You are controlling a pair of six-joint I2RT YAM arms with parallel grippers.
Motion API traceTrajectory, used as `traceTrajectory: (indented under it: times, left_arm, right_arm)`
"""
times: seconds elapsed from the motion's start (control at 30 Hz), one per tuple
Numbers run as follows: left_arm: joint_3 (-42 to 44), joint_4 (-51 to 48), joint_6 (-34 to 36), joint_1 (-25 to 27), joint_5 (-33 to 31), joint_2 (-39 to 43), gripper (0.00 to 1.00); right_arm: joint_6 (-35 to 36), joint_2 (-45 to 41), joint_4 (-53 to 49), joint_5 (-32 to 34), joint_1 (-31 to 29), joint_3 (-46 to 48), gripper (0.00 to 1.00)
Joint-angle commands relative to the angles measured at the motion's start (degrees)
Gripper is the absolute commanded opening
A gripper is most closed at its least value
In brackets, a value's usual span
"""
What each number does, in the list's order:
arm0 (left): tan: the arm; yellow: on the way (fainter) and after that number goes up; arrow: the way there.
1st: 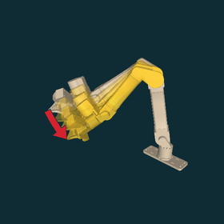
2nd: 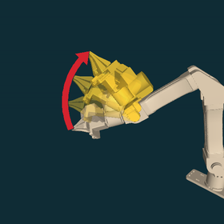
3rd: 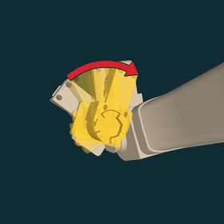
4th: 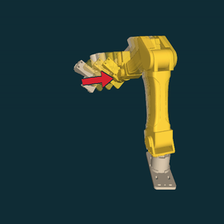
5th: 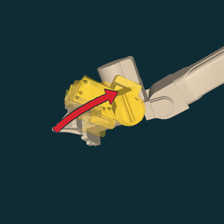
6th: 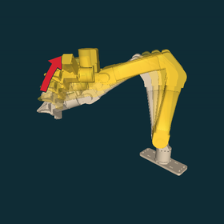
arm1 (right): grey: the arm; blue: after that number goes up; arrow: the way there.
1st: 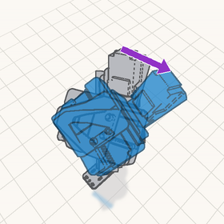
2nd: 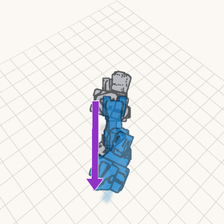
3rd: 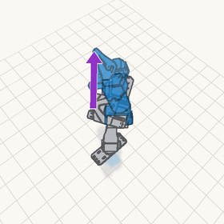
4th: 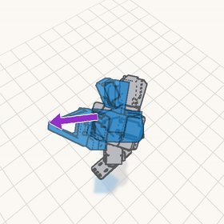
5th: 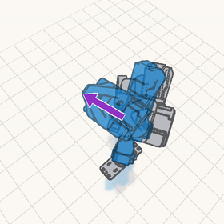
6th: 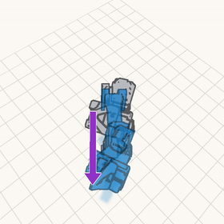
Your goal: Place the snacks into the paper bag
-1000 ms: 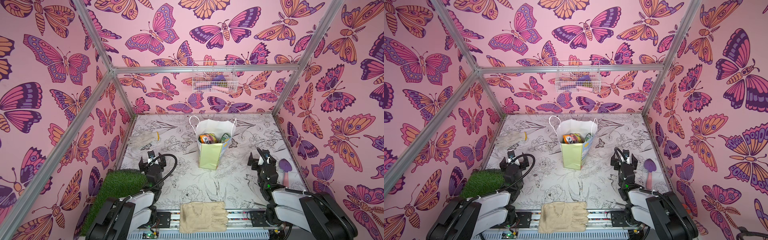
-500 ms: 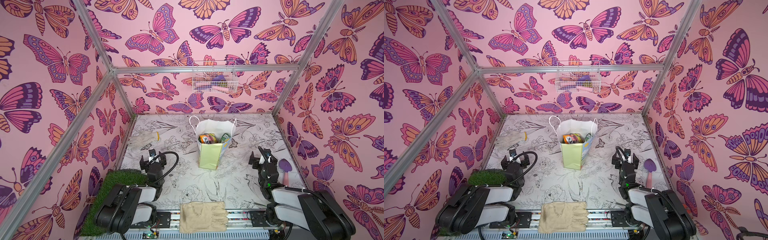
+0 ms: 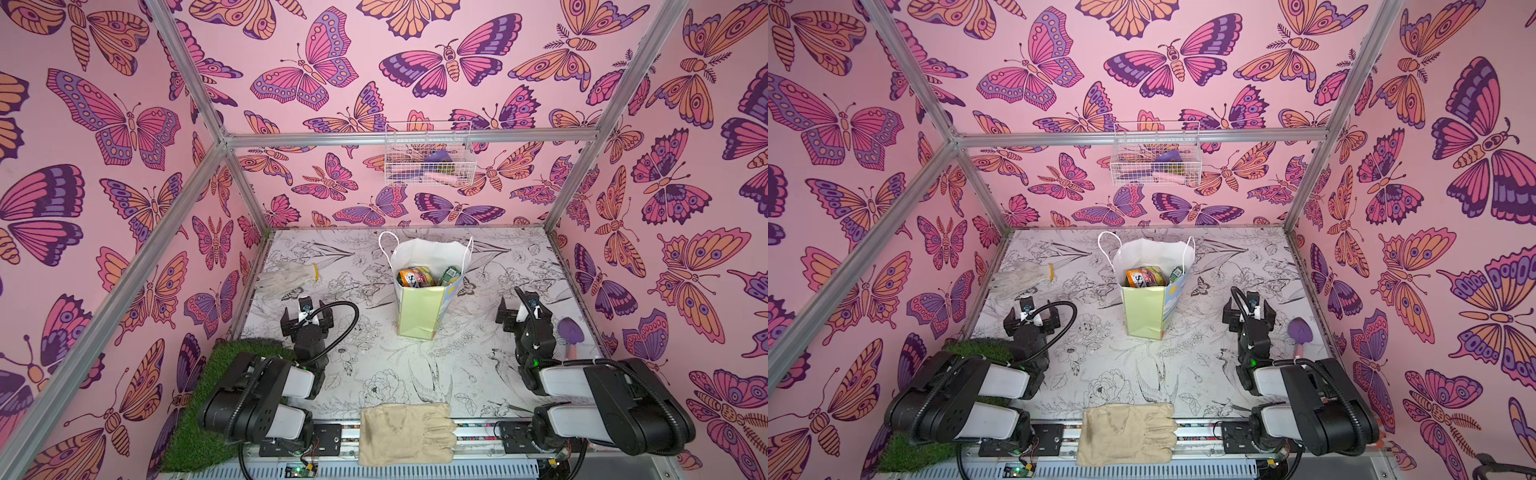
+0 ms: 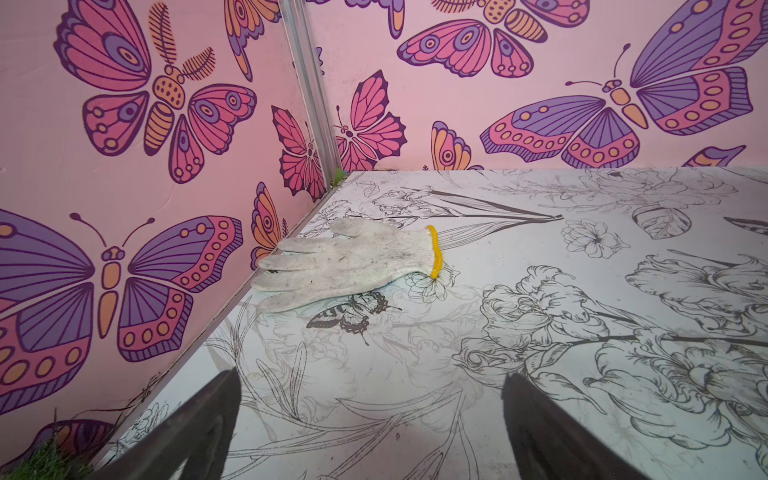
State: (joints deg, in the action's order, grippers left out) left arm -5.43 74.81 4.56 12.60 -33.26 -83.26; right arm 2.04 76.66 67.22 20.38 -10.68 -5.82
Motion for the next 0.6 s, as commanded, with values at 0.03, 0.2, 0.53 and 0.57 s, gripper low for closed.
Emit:
traceTrajectory:
  times: [0.03, 0.2, 0.53, 0.57]
  left_arm:
    - [0.4, 6.9, 1.2, -0.5, 1.7, -2.0, 0.99]
    - [0.8, 6.9, 1.9, -0.5, 4.1, -1.9, 0.99]
    - [1.8, 6.9, 3.8, 0.6, 7.6, -1.3, 0.99]
    - [1.9, 6.9, 4.4, 0.9, 8.2, -1.3, 0.99]
  right_arm:
    - [1.4, 0.4, 3.9, -2.6, 0.3, 0.2, 0.99]
    - [3.7, 2.2, 4.8, -7.6, 0.3, -0.1, 1.00]
    - [3.6, 8.7, 14.5, -8.3, 0.6, 2.8, 0.99]
    - [3.7, 9.0, 14.4, -8.7, 0.6, 2.7, 0.98]
